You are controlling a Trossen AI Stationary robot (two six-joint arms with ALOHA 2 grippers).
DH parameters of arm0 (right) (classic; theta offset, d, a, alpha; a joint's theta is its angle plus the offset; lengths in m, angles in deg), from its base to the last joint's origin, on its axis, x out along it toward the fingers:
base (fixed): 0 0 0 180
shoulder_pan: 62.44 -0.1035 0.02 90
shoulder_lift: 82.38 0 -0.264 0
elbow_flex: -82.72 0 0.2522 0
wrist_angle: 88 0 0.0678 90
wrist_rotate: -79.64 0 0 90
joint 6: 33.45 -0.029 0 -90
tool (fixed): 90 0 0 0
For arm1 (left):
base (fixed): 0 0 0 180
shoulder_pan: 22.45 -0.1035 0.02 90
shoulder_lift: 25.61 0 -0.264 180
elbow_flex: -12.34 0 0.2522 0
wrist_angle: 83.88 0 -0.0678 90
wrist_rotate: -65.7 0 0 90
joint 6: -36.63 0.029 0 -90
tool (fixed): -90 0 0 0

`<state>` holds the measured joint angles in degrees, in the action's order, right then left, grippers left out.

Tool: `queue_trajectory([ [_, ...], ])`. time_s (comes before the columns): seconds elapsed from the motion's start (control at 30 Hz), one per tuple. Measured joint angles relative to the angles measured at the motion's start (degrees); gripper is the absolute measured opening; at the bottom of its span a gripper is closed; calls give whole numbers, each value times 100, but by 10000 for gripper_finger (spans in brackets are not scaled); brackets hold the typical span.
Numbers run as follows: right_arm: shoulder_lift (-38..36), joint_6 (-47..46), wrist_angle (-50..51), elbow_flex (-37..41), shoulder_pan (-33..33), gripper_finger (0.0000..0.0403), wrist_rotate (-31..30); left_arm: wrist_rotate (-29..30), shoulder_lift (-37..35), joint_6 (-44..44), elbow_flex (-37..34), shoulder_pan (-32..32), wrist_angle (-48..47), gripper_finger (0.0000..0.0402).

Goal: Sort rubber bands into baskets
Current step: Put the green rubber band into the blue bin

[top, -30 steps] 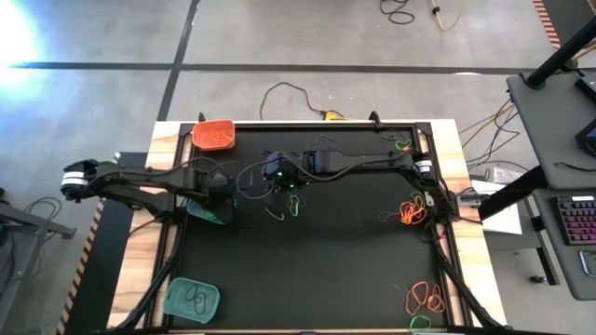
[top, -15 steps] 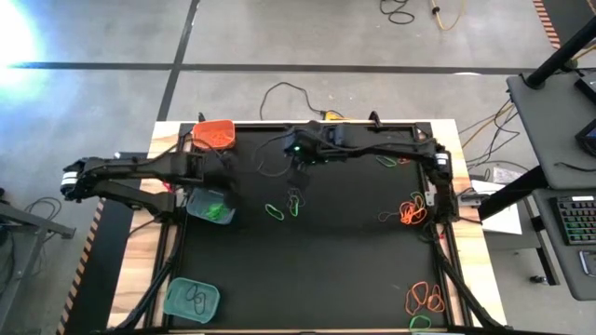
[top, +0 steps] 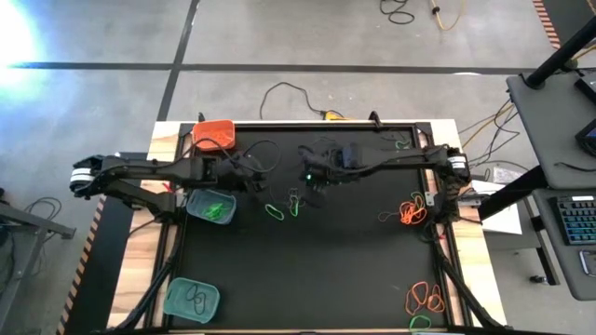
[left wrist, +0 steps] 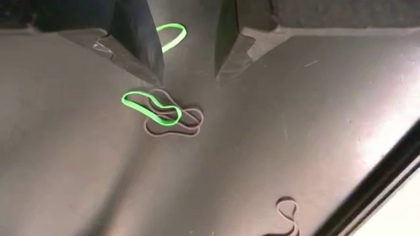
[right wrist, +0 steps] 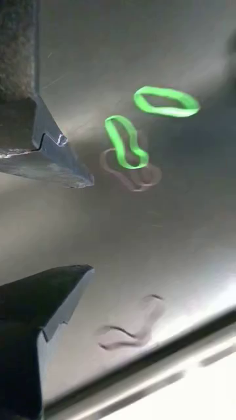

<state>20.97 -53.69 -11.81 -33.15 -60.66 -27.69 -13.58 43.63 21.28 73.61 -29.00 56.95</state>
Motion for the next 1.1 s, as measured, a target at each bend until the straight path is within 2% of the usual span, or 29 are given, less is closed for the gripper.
queue_trajectory([
  [0.2,83,-677,-849,722,-385,199,503,-138,-19,147,-217,2,135,117],
  [0.37,83,-696,-1347,1009,-586,199,386,-291,61,991,-897,-22,1176,117],
  [0.5,83,-924,-1360,1051,-577,199,368,-867,260,1070,-1249,-22,1815,117],
  [0.57,83,-1024,-1401,1053,-579,199,363,-1035,387,832,-1285,-20,1943,117],
  [0.77,83,-1132,-1515,1053,-606,199,222,-1040,1039,694,-1334,-22,2150,117],
  [0.87,83,-1126,-1509,1053,-606,199,215,-1358,1353,576,-1286,-62,2173,117],
  [1.1,85,-1027,-1490,1053,-604,199,208,-1472,1486,629,-990,-193,1731,117],
])
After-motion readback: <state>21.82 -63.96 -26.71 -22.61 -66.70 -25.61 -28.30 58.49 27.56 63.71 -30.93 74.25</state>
